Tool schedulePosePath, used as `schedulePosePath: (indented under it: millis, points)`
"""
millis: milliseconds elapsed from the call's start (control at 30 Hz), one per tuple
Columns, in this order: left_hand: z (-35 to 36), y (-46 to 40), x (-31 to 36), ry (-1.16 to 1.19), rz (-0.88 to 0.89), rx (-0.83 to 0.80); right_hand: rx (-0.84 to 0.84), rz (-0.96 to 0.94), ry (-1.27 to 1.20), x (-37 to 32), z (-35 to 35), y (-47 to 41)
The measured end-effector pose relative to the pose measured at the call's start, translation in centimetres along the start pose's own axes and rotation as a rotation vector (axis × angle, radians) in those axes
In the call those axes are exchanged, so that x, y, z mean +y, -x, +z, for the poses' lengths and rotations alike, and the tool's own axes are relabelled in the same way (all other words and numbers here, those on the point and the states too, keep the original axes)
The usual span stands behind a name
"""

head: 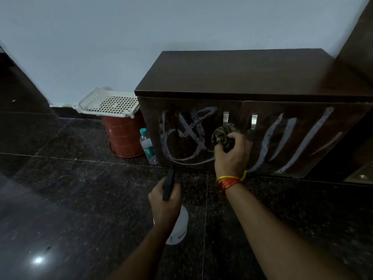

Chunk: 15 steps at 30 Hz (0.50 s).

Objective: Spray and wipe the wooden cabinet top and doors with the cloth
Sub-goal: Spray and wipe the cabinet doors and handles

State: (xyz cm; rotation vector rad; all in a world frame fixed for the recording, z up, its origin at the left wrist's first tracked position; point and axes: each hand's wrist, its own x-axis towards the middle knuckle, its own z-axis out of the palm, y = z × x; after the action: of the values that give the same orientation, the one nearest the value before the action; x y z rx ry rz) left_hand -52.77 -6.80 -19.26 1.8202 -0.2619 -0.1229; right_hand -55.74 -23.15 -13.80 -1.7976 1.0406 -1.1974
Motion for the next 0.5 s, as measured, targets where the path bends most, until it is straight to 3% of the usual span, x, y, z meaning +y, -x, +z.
schedulePosePath:
  millis: [233,500]
  points:
    - [0.8,-3.9,-0.2,0.079,0.136,-0.001,0.047,-0.437,0.207,-1.5,3.7,-2.5]
    - [0.8,-5.4,-1.4,0.086,0.178,0.006,-0.004,-0.622,0.476,2.1,8.5,-3.9]
